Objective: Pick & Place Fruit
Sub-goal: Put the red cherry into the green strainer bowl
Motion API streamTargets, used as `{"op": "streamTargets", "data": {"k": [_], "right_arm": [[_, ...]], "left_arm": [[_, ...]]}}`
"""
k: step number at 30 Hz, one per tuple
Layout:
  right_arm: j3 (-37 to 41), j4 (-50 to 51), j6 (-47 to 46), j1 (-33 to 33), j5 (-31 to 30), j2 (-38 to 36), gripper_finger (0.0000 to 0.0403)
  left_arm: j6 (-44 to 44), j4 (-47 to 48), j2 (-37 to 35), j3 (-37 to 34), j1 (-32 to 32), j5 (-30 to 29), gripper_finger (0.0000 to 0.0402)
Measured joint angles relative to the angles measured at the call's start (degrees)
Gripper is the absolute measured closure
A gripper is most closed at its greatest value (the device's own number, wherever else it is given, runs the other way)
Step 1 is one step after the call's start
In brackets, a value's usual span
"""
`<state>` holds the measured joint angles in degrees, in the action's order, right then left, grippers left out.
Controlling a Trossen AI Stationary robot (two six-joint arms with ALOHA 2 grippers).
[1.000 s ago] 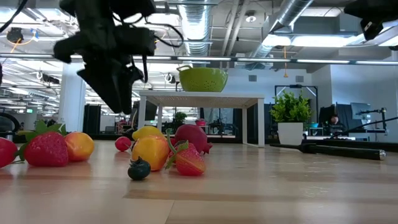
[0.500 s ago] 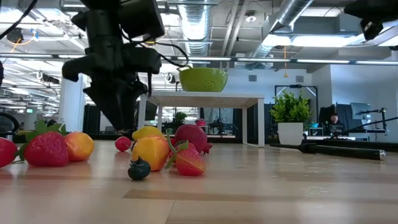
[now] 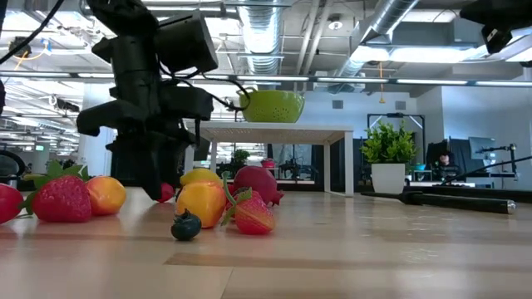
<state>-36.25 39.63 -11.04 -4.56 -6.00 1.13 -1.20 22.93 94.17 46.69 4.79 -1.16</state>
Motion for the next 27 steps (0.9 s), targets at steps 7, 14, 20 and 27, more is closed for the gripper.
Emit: {"op": "streamTargets", "data": {"k": [7, 14, 20, 27], "right_arm": [[0.00, 0.00, 0.00, 0.00, 0.00, -0.01, 0.0386], [0.00, 0.00, 0.01, -0.02, 0.00, 0.00, 0.0386], [0.00, -0.02, 0.01, -0.01, 0.00, 0.00, 0.0386], [0.00, -0.02, 0.01, 0.01, 0.00, 0.00, 0.0386]], "left_arm": [[-0.17, -3.56, -0.19, -2.25, 0.01, 0.01, 0.0244], [0.14, -4.17, -0.31, -3.06, 0.01, 0.00, 0.0254], [0.14, -4.32, -0.22, -3.14, 0.01, -0.01, 0.0284], [0.18, -4.47, -0.15, -3.21, 0.01, -0.01, 0.0283]]}}
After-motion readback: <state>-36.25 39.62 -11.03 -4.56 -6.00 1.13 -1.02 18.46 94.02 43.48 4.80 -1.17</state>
